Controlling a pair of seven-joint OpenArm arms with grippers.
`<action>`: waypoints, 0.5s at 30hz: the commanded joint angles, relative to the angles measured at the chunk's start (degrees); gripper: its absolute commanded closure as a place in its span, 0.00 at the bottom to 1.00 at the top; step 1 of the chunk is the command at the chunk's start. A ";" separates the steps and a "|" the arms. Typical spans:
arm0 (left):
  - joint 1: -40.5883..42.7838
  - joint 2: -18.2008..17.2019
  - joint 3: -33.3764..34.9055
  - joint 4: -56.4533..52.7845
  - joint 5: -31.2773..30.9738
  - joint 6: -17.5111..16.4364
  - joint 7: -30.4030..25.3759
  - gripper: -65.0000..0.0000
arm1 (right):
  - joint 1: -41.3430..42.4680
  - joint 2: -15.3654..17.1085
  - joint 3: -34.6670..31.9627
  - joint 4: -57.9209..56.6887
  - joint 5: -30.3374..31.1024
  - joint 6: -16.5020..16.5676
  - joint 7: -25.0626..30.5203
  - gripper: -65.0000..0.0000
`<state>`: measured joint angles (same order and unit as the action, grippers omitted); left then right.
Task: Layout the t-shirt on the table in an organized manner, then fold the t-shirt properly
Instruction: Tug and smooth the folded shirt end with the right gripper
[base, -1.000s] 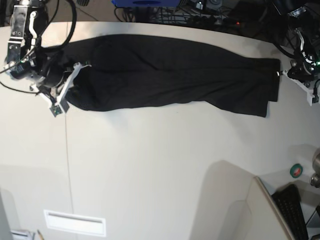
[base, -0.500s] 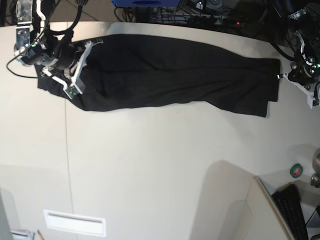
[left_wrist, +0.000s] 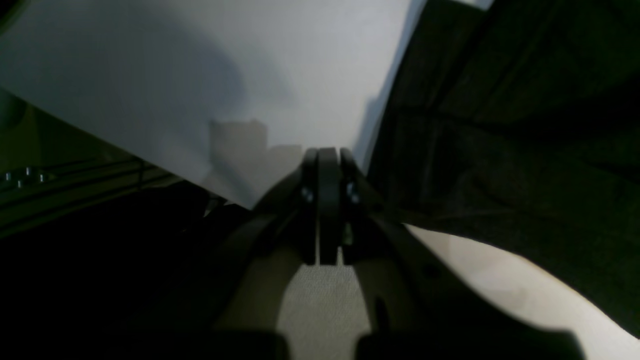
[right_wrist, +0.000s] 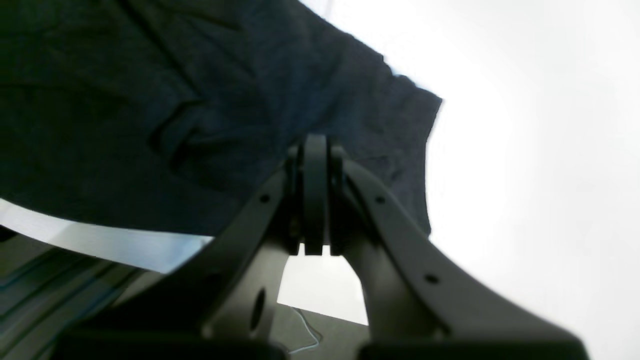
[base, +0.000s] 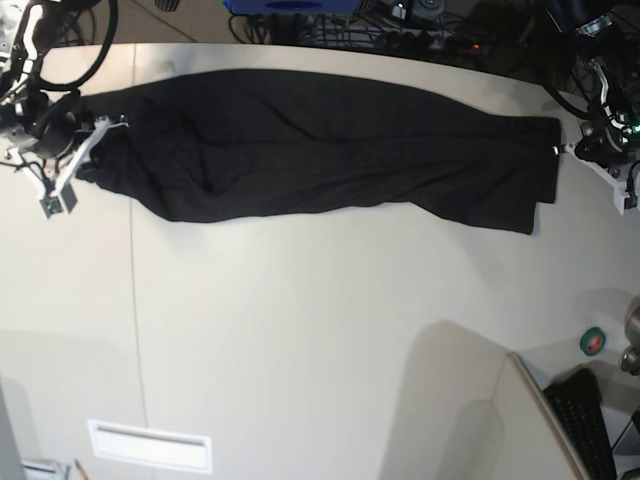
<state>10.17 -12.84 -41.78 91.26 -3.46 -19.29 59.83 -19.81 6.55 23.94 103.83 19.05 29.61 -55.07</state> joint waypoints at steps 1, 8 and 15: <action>-0.55 -1.18 -0.20 1.09 0.08 0.43 -0.54 1.00 | -0.54 0.35 0.10 0.74 0.25 0.07 0.52 1.00; -0.46 -1.18 -0.20 1.09 0.08 0.43 -0.54 1.00 | -3.00 -1.40 0.10 -1.55 0.16 -0.11 0.78 1.00; -0.46 -1.09 -0.20 1.09 0.08 0.43 -0.54 1.00 | 1.48 -0.79 0.28 -12.27 0.16 -0.11 1.31 1.00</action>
<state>10.02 -12.88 -41.80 91.33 -3.40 -19.29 59.81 -18.57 4.86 23.90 90.83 18.57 29.50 -54.57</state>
